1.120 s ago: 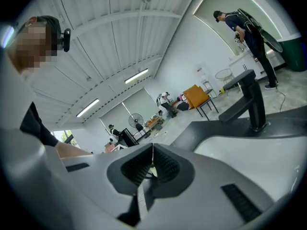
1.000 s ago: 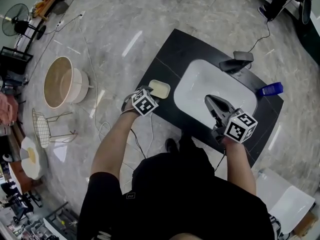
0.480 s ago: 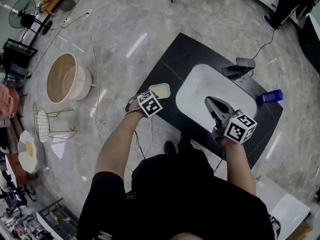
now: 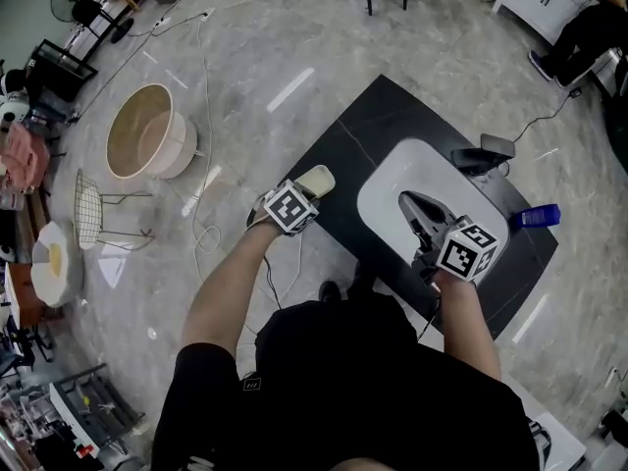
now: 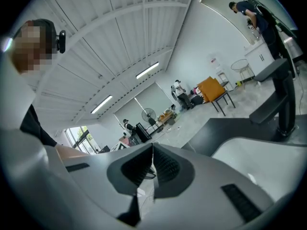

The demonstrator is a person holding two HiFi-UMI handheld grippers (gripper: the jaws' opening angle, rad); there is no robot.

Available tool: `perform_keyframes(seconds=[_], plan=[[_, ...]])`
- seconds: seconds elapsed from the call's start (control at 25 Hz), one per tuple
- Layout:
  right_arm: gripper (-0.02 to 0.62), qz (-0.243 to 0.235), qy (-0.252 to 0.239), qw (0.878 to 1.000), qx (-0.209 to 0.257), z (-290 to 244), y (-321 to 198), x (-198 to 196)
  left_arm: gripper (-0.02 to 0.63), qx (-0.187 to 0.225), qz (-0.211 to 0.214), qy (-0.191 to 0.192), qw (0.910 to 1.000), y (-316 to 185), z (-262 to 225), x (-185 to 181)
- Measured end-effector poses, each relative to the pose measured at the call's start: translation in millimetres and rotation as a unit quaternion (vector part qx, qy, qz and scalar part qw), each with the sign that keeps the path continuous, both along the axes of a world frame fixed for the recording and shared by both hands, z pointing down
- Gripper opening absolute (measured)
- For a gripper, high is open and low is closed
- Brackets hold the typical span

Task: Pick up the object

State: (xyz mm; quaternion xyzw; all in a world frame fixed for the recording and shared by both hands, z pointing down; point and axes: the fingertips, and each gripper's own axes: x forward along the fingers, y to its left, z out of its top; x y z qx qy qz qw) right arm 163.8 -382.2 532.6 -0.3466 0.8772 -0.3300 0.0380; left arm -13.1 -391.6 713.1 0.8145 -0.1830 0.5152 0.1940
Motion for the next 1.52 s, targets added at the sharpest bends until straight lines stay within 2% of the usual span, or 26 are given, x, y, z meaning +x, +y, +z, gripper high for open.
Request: perform_keyframes(seconds=[0.32,0.56,0.96,1.28,1.52], plan=[[0.012,-0.048,-0.006,0.999,0.017,-13,-9,-22,0.023,0.024,-0.073,0.022,0.9968,-1,-34,-35],[0.012,-0.058,0.002,0.998,0.025,-24,-12,-24,0.023,0.054,-0.112,0.060,0.9905,-11,-71,-47],[0.012,-0.040,0.021,0.998,0.052,-53,-38,-40,0.023,0.108,-0.129,0.114,0.9792,-21,-133,-63],[0.012,-0.038,0.027,0.997,0.067,-68,-50,-66,0.024,0.142,-0.167,0.171,0.9605,-33,-178,-100],[0.012,-0.037,0.035,0.996,0.077,-78,-57,-80,0.023,0.192,-0.192,0.206,0.9400,-41,-224,-132]])
